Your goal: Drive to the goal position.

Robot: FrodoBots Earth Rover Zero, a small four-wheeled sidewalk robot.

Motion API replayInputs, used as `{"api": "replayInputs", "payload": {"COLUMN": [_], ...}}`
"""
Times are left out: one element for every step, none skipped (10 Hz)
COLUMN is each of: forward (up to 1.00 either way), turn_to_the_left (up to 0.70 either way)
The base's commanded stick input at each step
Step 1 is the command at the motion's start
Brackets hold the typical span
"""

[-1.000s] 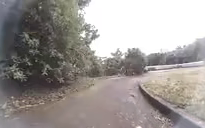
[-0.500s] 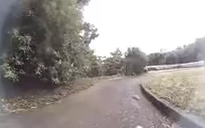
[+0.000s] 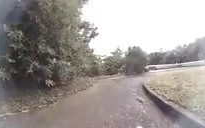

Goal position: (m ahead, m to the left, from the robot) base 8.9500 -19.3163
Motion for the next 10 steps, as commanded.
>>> {"api": "replayInputs", "payload": {"forward": [0.45, 0.45, 0.45, 0.45, 0.45, 0.45, 0.45, 0.45, 0.45, 0.45], "turn_to_the_left": [0.00, 0.00, 0.00, 0.00, 0.00, 0.00, 0.00, 0.00, 0.00, 0.00]}}
